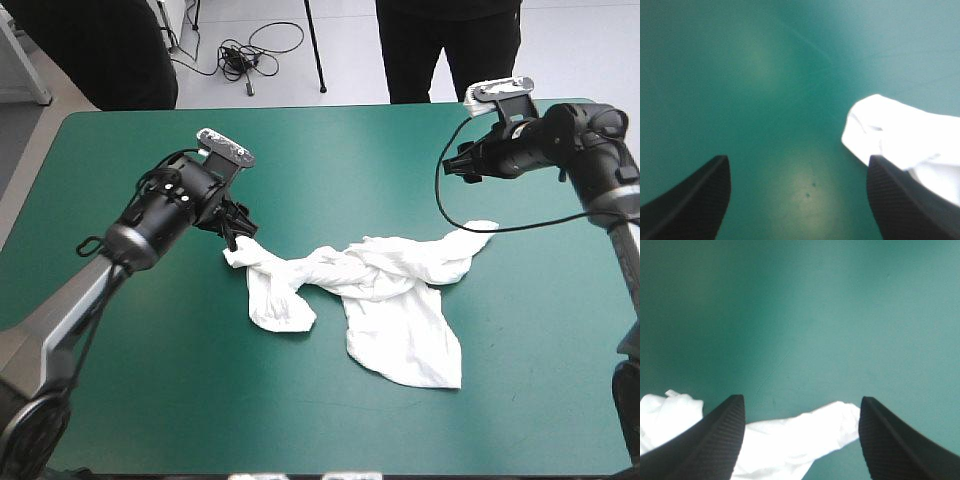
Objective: Fold the cloth
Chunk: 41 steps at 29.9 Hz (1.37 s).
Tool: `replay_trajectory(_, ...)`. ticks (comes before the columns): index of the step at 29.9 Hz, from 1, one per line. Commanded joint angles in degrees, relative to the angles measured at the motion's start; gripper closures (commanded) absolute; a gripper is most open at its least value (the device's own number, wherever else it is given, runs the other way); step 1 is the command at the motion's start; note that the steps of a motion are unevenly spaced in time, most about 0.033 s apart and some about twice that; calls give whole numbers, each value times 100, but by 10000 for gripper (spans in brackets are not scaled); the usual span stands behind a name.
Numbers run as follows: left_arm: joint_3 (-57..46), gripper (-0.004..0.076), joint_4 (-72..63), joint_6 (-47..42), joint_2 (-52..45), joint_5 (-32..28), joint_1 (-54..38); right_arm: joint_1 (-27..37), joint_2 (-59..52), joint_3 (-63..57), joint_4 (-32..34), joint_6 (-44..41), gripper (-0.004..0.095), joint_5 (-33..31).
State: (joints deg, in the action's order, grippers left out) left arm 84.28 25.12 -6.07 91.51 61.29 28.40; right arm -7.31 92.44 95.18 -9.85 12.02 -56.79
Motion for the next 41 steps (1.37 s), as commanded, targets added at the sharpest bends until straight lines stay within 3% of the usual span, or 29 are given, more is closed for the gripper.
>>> replay_trajectory(1,211,171,-573,303,-960,115,208,42,-742,219,-53,6,319,-294)
replay_trajectory(8,-20,171,-1198,556,-1724,734,832,-90,-1814,-260,54,-66,327,-542)
replay_trajectory(18,-1452,171,-1585,1773,-1554,-243,1769,-156,-3236,-2197,243,-105,327,-504)
replay_trajectory(25,-2049,171,-1945,2421,-1096,-1081,1780,-156,-3483,-2656,187,-19,327,-528)
replay_trajectory(37,-2049,180,-2384,2800,399,-1551,1780,-616,-3469,-2682,203,272,327,-660)
replay_trajectory(41,-2049,258,-2602,2800,632,-1560,1780,-1005,-3358,-2836,251,197,327,-960)
